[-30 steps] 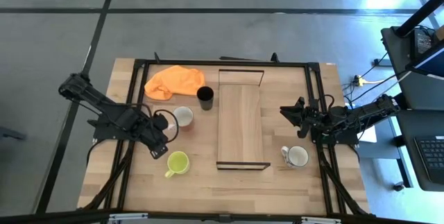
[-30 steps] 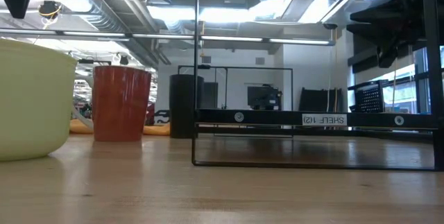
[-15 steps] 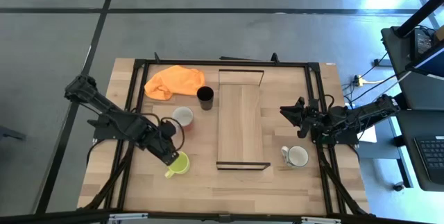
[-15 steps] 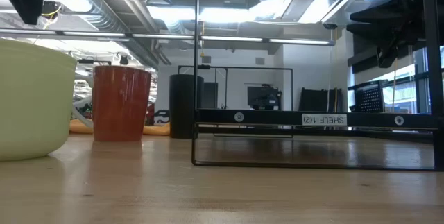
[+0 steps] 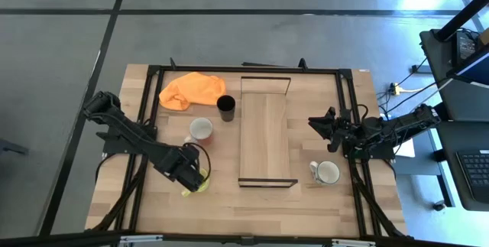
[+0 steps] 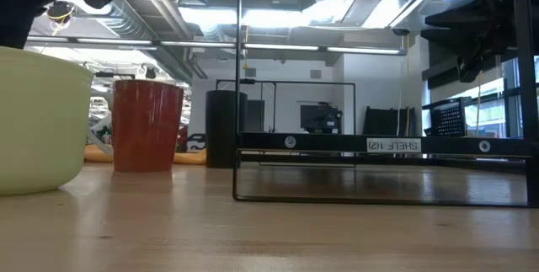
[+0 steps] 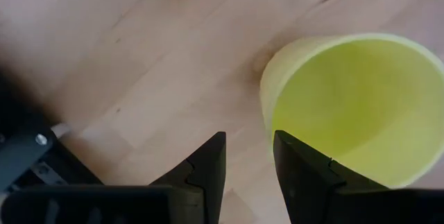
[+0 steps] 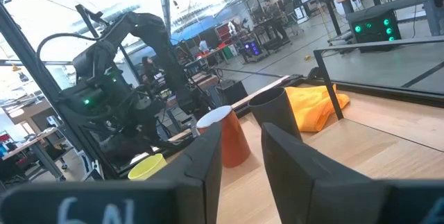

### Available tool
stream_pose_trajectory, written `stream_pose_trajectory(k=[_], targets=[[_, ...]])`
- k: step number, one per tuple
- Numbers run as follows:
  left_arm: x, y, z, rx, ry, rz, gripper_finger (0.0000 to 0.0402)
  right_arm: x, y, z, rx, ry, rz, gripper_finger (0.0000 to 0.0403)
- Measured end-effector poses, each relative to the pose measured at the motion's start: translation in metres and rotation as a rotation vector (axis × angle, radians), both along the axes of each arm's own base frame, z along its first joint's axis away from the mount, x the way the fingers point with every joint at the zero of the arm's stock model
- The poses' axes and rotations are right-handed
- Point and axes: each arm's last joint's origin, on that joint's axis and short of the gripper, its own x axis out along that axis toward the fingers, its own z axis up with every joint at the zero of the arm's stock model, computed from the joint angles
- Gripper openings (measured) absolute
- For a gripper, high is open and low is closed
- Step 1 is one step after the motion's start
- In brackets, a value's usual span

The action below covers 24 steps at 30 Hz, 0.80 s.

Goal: Stack small to large cups/mugs on shelf
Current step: Put the yellow mug on the shelf

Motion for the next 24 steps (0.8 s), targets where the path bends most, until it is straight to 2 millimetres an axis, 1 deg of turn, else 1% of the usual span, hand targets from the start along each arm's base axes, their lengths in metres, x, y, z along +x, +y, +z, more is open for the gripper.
stream_pose_trajectory(k=[7, 13, 19, 24], targets=[[0.007, -0.001, 0.0, -0.024, -0.07, 0.025, 0.0115, 0.0, 0.0, 0.0, 0.0, 0.0, 0.0, 0.0104], [0.009, -0.001, -0.002, 0.018, -0.106, 0.034, 0.0115, 0.0, 0.0, 0.0, 0.0, 0.0, 0.0, 0.0104], [0.006, 0.003, -0.011, 0.026, -0.074, 0.038, 0.0115, 0.0, 0.0, 0.0, 0.0, 0.0, 0.0, 0.0104], [0.006, 0.003, -0.013, 0.028, -0.079, 0.037, 0.0114, 0.0, 0.0, 0.0, 0.0, 0.0, 0.0, 0.0104]])
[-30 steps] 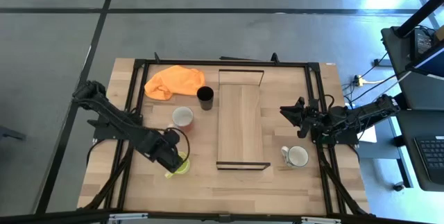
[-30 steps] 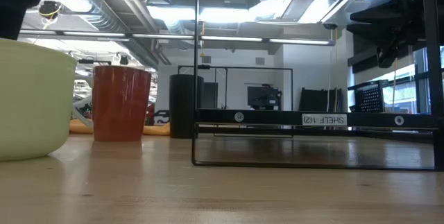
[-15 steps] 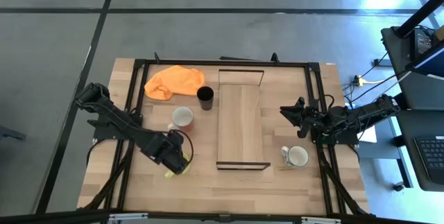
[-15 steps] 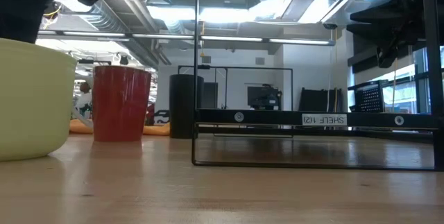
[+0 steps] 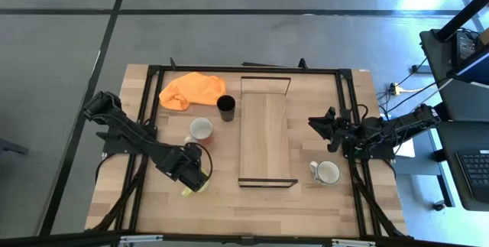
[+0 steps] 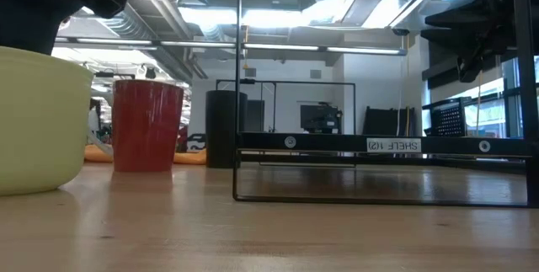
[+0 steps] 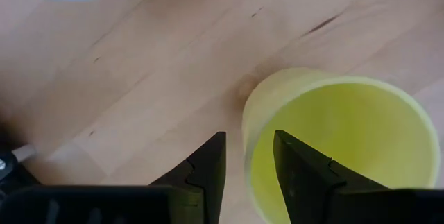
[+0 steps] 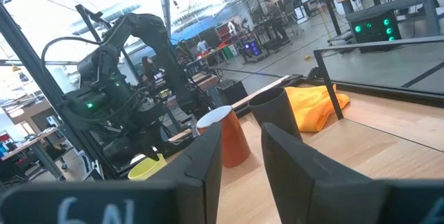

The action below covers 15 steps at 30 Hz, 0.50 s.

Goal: Stack small to large cups/mugs on shelf
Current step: Put the yellow mug on the shelf

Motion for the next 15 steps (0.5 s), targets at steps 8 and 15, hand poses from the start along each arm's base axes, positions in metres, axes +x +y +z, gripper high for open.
stream_pose_trajectory(k=[8, 15], targets=[[0.0007, 0.0016, 0.0, 0.051, -0.029, 0.001, 0.0114, 0.0, 0.0, -0.0001, 0.0, 0.0, 0.0, 0.0104], [0.0002, 0.0018, -0.0001, 0.044, -0.019, 0.002, 0.0114, 0.0, 0.0, 0.0, 0.0, 0.0, 0.0, 0.0104]])
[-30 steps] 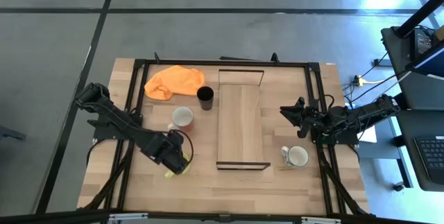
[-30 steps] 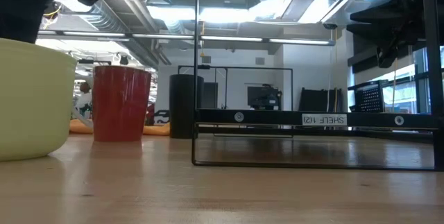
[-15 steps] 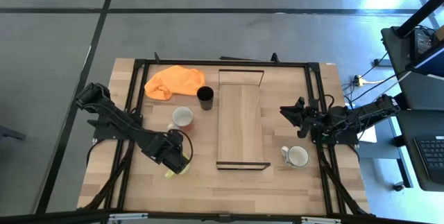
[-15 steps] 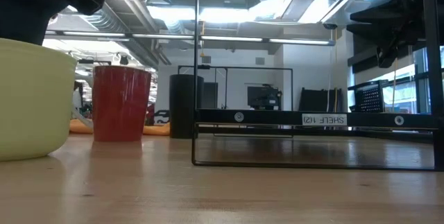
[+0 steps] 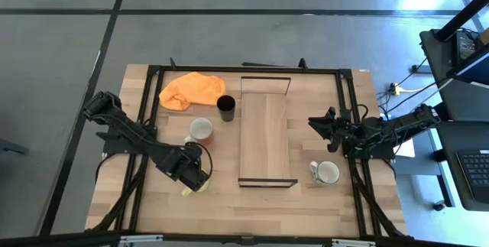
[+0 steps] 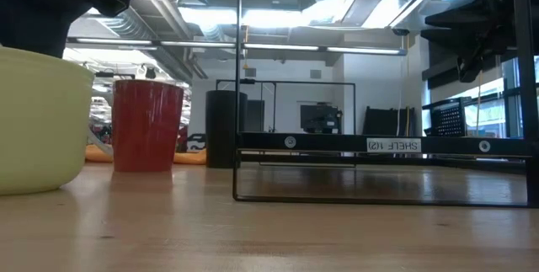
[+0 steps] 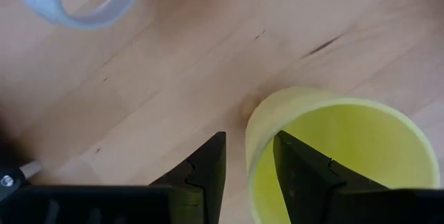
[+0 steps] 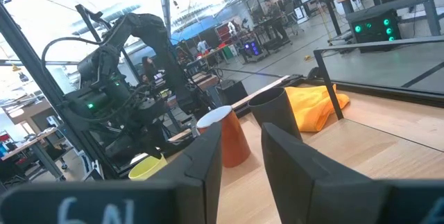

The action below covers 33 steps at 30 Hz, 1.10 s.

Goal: Stack small to large cups/mugs on shelf
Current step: Put the yellow mug on the shelf

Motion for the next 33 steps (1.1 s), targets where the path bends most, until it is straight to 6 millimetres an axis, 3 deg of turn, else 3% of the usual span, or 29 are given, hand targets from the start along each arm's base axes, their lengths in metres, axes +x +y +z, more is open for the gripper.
stream_pose_trajectory(k=[9, 24, 33], targets=[[-0.003, -0.005, 0.0, -0.048, 0.025, 0.009, 0.0114, 0.0, 0.0, 0.0, 0.0, 0.0, 0.0, 0.0104], [-0.005, -0.002, -0.003, 0.015, 0.021, 0.016, 0.0114, 0.0, 0.0, 0.0, 0.0, 0.0, 0.0, 0.0104], [-0.008, -0.01, -0.012, -0.094, 0.018, 0.069, 0.0114, 0.0, 0.0, 0.0, 0.0, 0.0, 0.0, 0.0104]])
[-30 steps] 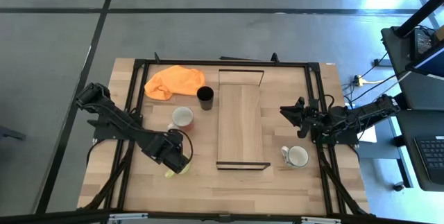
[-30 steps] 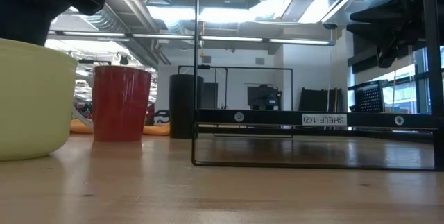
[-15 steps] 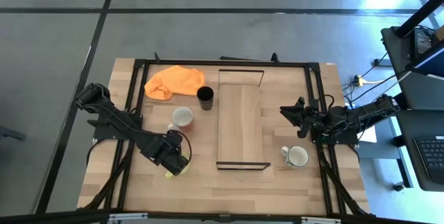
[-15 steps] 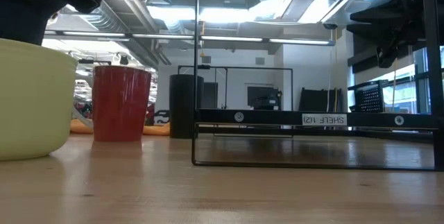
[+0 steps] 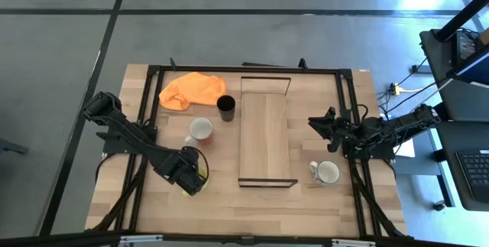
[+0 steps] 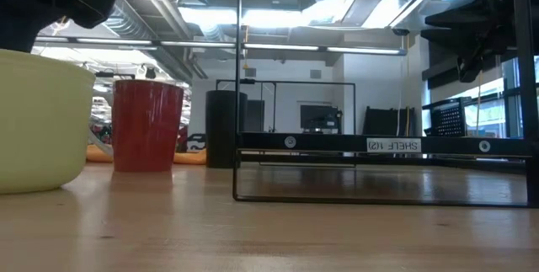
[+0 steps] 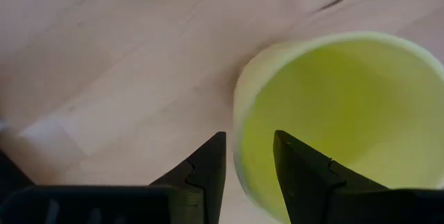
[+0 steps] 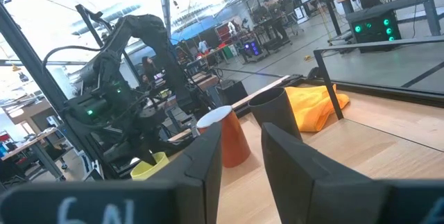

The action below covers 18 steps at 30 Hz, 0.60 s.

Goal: Stack small to large cups/mugs on shelf
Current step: Put the yellow mug on the shelf

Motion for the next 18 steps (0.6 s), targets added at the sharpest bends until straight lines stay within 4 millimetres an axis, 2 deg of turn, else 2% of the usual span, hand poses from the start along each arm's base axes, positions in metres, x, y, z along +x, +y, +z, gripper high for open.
stream_pose_trajectory(k=[13, 18], targets=[[-0.0001, -0.0008, 0.0, -0.004, -0.006, 0.022, 0.0112, 0.0, 0.0, 0.0, 0.0, 0.0, 0.0, 0.0104], [0.0013, 0.0005, 0.0001, -0.007, -0.009, 0.03, 0.0098, 0.0, 0.0, -0.0001, 0.0, 0.001, 0.0, 0.0104]])
